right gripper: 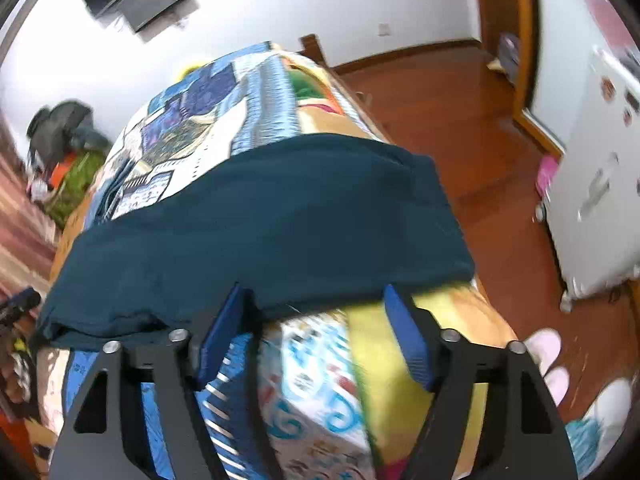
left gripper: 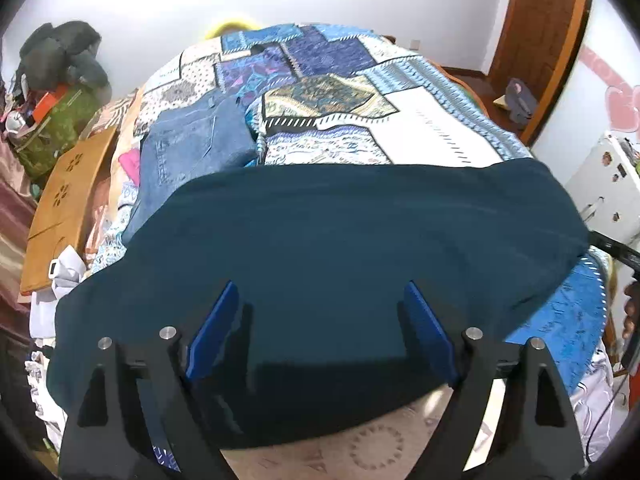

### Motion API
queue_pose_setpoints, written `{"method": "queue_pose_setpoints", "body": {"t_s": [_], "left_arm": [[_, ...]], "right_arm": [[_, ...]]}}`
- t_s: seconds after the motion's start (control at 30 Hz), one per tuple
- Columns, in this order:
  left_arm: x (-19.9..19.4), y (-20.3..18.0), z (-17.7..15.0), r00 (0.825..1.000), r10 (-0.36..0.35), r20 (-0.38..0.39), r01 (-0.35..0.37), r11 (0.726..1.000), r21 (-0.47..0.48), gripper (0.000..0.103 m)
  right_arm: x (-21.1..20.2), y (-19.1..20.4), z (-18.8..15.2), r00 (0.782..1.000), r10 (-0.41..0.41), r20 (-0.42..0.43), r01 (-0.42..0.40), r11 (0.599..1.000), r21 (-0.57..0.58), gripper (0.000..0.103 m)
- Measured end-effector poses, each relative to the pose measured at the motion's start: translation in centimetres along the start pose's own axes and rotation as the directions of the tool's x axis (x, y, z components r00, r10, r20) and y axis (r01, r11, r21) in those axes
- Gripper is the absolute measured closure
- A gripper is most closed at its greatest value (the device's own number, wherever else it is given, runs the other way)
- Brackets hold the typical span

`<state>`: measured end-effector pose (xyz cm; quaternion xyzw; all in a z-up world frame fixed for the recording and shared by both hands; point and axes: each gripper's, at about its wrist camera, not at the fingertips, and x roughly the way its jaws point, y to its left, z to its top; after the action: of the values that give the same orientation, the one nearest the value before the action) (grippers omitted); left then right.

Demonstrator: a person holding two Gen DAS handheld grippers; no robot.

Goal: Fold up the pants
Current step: 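Lay the stretched teal pants flat across the bed with both grippers, then grasp a teal pant leg with the right gripper and lift it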

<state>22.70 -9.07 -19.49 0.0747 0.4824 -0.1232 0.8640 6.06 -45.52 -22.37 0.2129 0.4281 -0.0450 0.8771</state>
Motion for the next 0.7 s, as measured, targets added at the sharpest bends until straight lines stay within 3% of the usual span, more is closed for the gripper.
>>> {"method": "queue_pose_setpoints", "body": {"t_s": [0.1,0.23,0.57,0.7], "left_arm": [[1.7,0.1,0.0,0.998,-0.026,-0.048,0.025,0.999,-0.025,0.016],[3.0,-0.7,-0.2,0.998,-0.046,-0.053,0.044,0.998,-0.043,0.000],[4.4,-2.7,1.1,0.997,-0.041,-0.065,0.041,0.999,0.009,0.000],[4.6,-3.1,1.3,0.997,-0.040,-0.062,0.041,0.999,0.016,0.000]], "right_arm": [[-0.8,-1.7,0.0,0.999,-0.037,0.031,0.034,0.995,0.091,0.032],[-1.3,-3.8,0.6,0.997,-0.063,0.048,0.053,0.982,0.183,0.032],[3.1,-7.6,0.6,0.995,0.103,-0.017,-0.086,0.902,0.422,0.030],[4.2,-8.0,0.6,0.992,0.126,-0.025,-0.102,0.888,0.449,0.029]]}}
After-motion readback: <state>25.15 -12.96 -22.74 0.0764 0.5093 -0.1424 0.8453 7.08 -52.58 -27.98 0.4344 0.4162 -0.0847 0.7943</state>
